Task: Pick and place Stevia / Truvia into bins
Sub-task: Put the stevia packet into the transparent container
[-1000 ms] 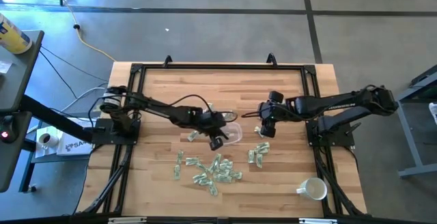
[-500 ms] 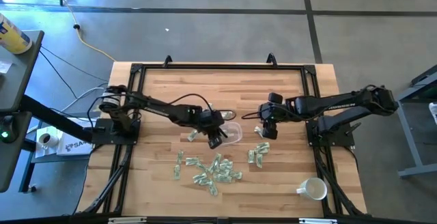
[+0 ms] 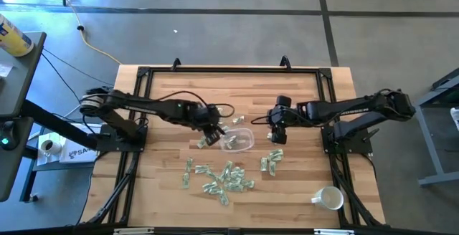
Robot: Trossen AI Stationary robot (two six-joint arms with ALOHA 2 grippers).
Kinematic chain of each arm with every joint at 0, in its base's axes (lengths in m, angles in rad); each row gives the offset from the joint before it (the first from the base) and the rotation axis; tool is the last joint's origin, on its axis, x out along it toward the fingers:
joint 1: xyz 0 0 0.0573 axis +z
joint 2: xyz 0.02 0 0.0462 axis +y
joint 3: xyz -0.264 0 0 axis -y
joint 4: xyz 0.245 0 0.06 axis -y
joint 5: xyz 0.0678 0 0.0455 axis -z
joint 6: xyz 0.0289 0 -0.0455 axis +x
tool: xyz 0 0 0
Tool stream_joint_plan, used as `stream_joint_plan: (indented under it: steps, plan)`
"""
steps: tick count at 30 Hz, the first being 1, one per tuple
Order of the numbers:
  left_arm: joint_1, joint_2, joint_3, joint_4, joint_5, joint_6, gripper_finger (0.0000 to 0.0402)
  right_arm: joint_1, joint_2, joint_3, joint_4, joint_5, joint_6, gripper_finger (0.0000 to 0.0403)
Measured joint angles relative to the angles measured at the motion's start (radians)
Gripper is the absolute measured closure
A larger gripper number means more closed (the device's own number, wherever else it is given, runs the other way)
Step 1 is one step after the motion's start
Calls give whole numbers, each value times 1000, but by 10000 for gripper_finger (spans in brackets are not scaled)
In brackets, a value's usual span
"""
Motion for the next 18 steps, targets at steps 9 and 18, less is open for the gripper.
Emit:
stream_joint_plan:
  steps: [9,18]
  plan:
    - [-2,-43,-1,-127,-28,-11,243,-18,29,0,55,-16,-42,169]
    - [-2,-43,-1,-126,-32,-11,243,-26,36,0,68,-23,-43,169]
